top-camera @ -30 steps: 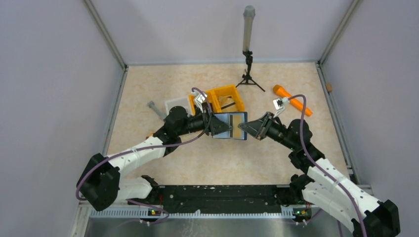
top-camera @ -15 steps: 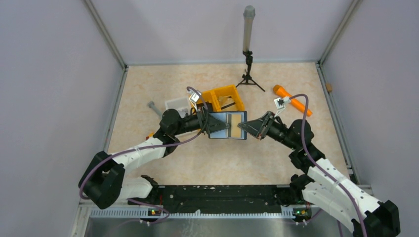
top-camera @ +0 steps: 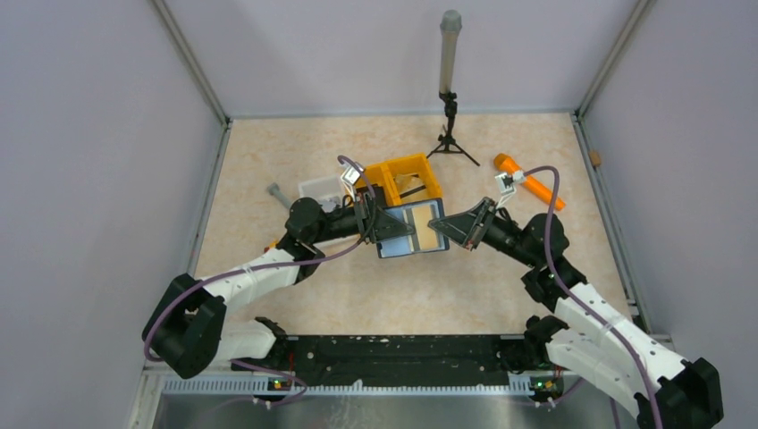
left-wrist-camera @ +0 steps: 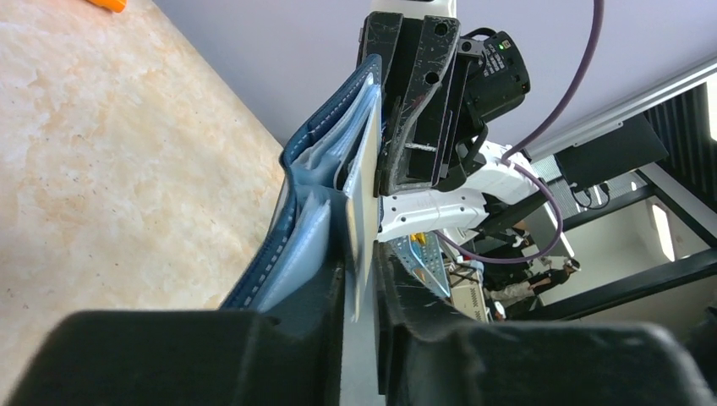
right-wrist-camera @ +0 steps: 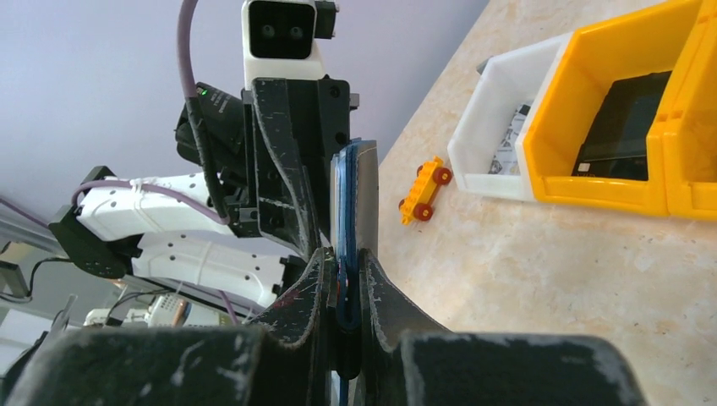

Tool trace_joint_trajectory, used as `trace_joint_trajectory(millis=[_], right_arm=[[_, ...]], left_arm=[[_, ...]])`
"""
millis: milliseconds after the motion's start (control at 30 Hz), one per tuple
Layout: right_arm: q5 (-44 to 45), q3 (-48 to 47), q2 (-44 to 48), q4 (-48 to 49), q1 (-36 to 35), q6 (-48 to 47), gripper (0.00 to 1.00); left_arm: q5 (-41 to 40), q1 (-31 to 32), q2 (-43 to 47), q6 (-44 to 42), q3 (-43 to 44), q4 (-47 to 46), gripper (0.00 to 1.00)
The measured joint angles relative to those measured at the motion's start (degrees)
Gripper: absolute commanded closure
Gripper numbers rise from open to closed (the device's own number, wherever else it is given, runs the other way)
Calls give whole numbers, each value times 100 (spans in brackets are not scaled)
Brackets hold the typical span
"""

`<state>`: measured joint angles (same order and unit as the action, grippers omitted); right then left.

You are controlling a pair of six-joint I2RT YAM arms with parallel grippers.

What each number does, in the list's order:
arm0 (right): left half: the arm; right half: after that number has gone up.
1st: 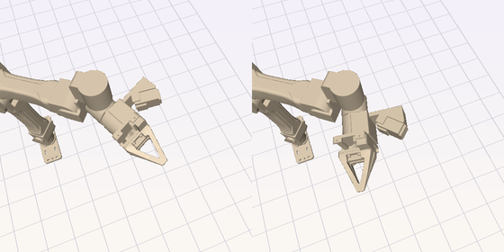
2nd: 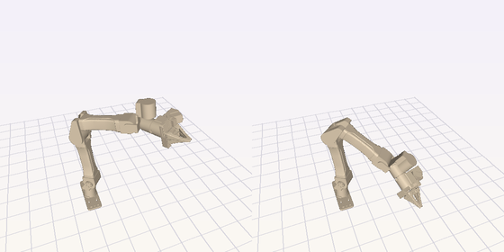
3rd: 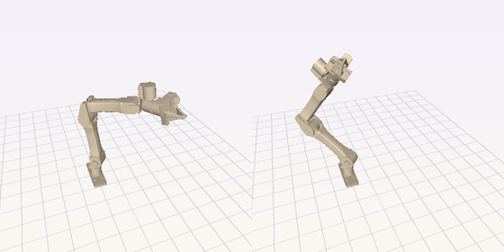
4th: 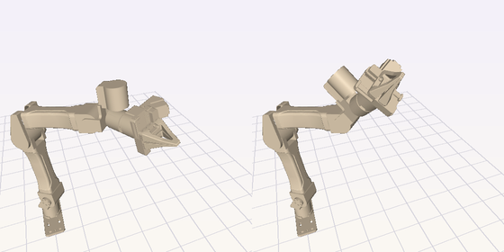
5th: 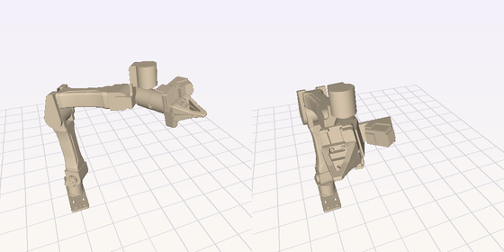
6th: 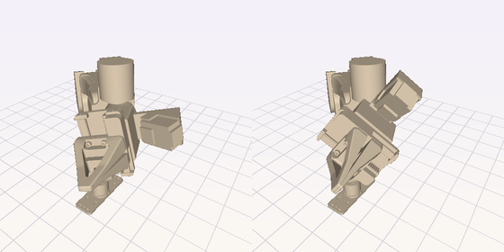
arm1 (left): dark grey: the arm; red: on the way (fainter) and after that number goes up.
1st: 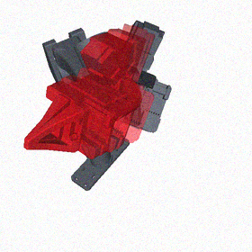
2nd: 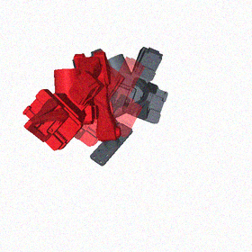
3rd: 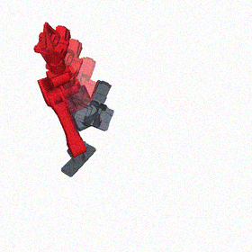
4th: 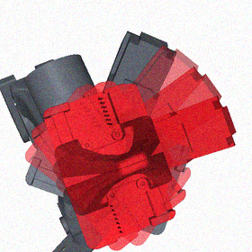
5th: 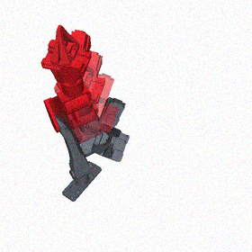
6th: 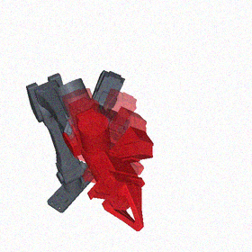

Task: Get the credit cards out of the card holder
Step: Remove the credit card from the card holder.

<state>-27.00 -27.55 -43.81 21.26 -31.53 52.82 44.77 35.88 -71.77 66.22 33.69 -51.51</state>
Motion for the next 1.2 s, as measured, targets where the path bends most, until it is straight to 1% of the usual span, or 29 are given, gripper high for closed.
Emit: trace_joint_trajectory(millis=[100,300,400,667,1200], right_arm=[[-37,-17,-20,39,15,33,100],[-66,-63,87,-85,61,48,100],[-262,-50,111,-59,201,201,100],[-890,243,66,452,577,772,100],[-1154,245,-50,535,833,890,100]], left_arm=[[31,-11,0,4,-7,-22,94],[44,-2,20,-33,-37,-107,99],[46,31,83,-35,-59,-129,100],[92,81,142,-57,-125,-151,100],[264,-52,192,-57,-125,-243,100]])
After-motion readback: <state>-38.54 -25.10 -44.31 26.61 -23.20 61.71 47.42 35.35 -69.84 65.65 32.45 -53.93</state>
